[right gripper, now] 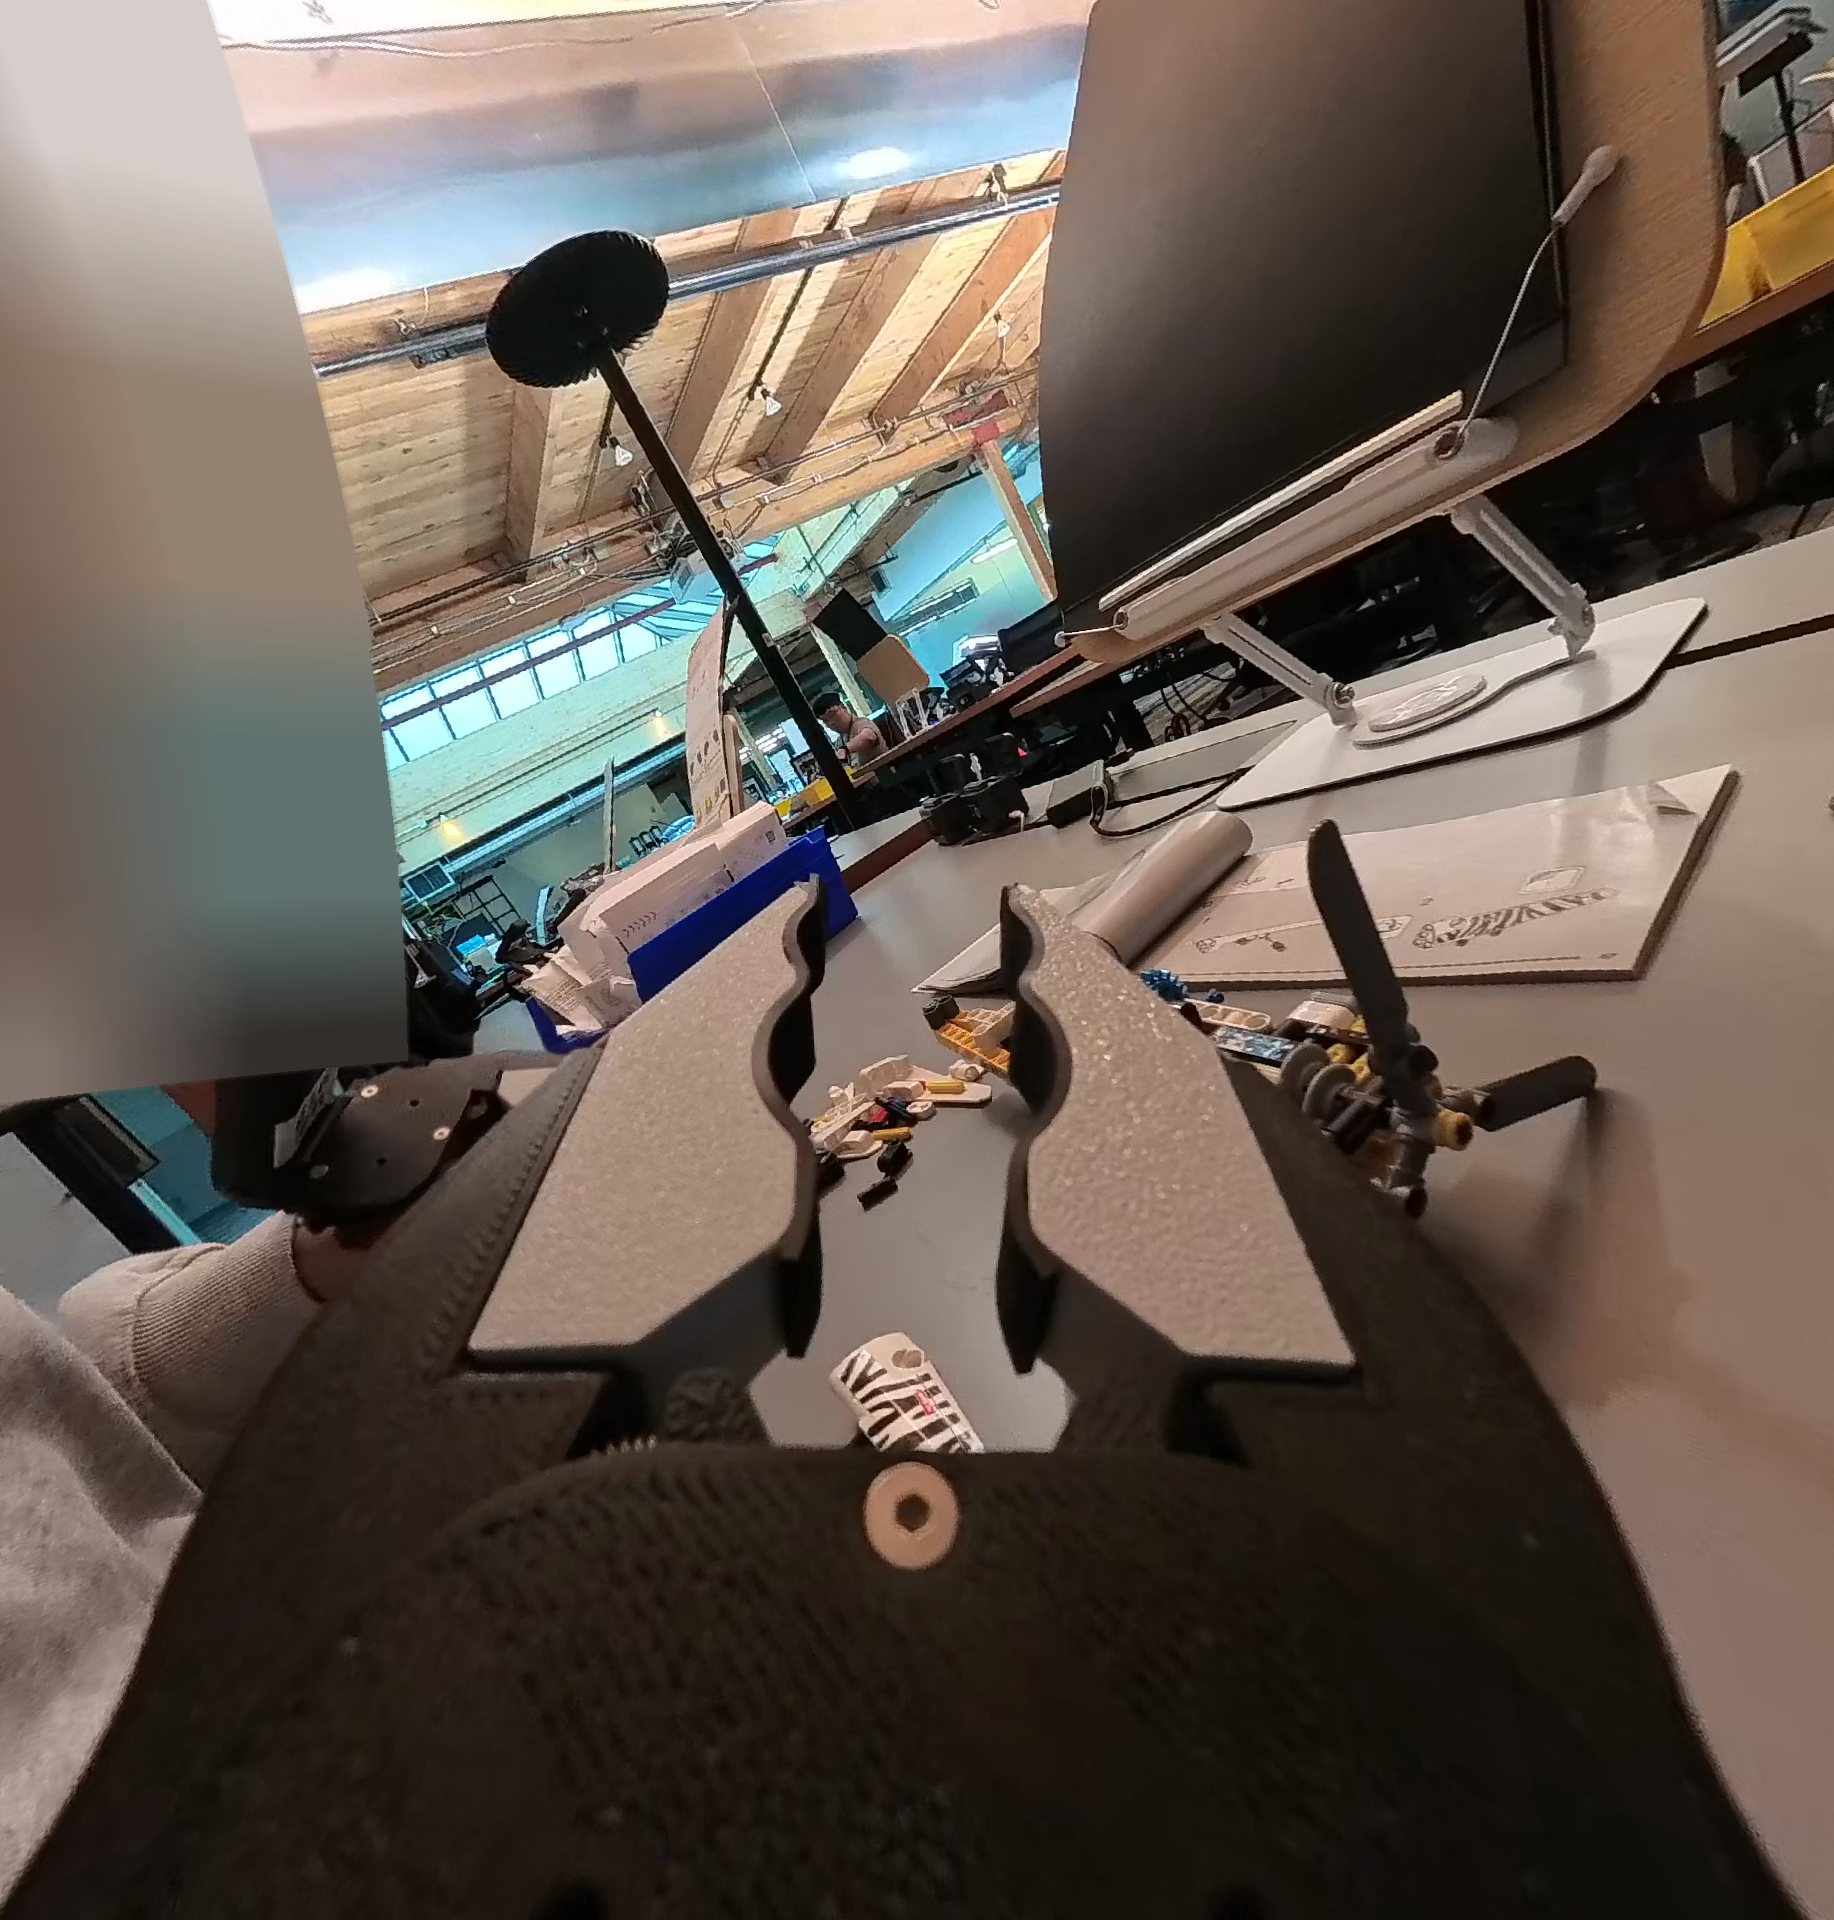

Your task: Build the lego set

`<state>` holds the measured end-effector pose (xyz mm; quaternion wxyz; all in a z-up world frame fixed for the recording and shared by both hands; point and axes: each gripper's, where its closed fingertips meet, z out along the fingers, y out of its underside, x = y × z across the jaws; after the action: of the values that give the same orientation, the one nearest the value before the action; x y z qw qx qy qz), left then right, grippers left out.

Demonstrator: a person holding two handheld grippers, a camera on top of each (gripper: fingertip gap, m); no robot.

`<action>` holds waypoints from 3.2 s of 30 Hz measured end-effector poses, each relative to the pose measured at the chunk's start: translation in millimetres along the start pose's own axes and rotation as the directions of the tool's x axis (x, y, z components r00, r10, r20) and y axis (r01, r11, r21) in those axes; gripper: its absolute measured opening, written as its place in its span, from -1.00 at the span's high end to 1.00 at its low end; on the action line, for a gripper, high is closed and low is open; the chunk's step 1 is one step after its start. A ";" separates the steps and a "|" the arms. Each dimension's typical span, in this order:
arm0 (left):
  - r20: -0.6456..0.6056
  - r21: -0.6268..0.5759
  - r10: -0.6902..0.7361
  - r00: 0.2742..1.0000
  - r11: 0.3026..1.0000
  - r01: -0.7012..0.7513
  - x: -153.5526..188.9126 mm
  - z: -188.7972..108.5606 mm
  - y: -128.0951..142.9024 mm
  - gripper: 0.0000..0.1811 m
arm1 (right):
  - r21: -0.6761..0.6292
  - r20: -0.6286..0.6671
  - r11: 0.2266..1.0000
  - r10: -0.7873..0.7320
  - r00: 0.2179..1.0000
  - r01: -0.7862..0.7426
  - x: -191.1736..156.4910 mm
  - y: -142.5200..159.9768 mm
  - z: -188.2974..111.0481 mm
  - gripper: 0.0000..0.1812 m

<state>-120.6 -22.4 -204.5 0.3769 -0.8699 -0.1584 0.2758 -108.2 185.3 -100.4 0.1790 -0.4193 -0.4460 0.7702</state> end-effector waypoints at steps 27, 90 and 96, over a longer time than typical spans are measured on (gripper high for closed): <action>0.018 0.124 0.025 1.000 0.992 -0.028 -15.6 4.5 -20.4 0.39 | -0.006 -0.009 1.000 -0.008 1.000 0.008 0.2 1.3 1.7 0.65; 0.207 -0.207 -0.186 0.960 0.951 0.229 -85.4 69.7 -4.1 0.60 | 0.024 0.006 0.997 0.068 0.998 -0.068 5.8 -3.1 -2.8 0.65; 0.223 -0.222 -0.219 0.950 0.937 0.269 -97.5 62.1 7.0 0.60 | 0.025 0.007 0.997 0.069 0.998 -0.069 5.7 -3.2 -2.8 0.65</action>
<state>-235.1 -39.0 -209.6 0.2786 -0.8526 -0.3351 0.2884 -109.6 192.2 -101.2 0.1563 -0.4299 -0.4222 0.7826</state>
